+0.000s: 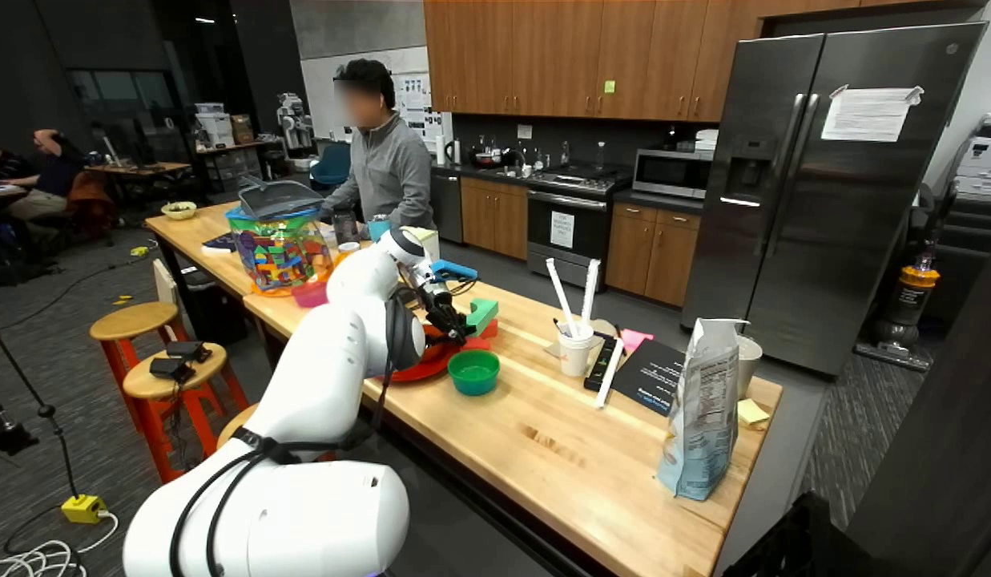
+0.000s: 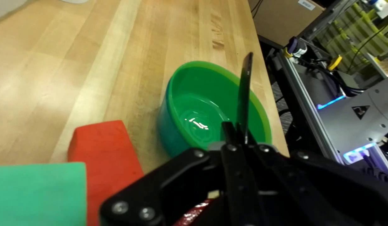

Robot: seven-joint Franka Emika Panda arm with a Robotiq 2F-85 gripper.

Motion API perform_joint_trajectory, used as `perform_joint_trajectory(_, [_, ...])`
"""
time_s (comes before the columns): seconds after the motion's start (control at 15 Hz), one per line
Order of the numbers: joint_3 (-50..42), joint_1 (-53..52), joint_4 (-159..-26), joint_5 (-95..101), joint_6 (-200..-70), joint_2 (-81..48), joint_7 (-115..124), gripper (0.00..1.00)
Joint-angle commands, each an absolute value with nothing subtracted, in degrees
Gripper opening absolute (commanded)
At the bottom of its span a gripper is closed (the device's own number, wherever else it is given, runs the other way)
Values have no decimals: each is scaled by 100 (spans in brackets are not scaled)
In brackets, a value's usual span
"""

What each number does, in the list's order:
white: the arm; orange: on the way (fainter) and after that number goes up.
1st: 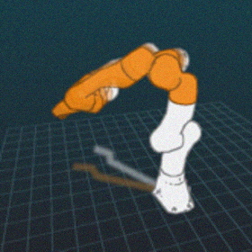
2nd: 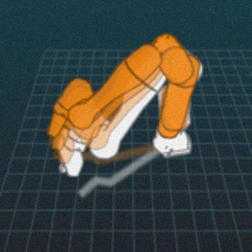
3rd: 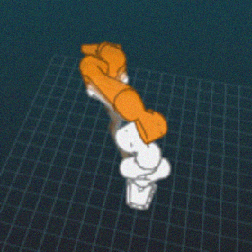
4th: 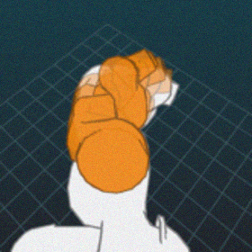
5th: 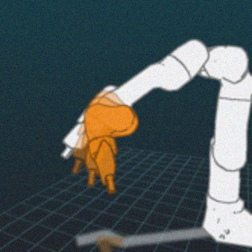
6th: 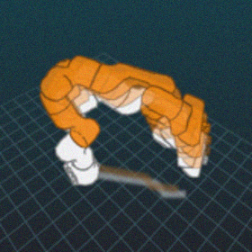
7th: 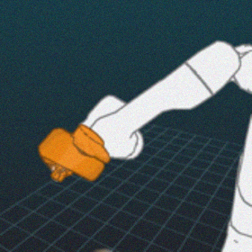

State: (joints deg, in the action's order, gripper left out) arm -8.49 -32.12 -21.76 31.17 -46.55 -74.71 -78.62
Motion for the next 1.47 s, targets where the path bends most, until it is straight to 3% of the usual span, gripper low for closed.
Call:
perform_joint_trajectory(0.0, [-717,-3170,-2634,2758,-4347,-7243,-7694,1])
perform_joint_trajectory(0.4, [-540,-3064,-2182,2609,-3607,-7565,-7740,1])
perform_joint_trajectory(1.4, [-368,-2614,-2222,2188,-3544,-7408,-7260,1])
